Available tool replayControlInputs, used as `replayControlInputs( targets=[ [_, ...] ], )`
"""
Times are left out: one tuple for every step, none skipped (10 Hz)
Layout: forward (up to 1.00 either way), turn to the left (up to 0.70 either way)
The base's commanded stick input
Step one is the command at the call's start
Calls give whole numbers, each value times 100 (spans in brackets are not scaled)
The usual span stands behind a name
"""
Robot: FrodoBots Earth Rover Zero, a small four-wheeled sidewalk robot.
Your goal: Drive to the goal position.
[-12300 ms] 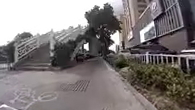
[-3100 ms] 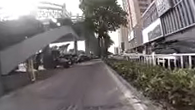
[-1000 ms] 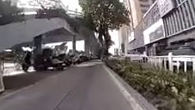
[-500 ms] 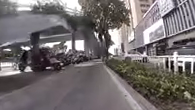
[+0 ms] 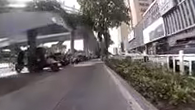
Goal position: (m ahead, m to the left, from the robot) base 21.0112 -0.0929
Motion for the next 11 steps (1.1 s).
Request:
replayControlInputs(
  targets=[
    [45,0],
    [45,0],
    [45,0],
    [45,0],
    [45,0],
    [45,0],
    [45,0],
    [45,0],
    [45,0],
    [45,0],
    [45,0]
  ],
)
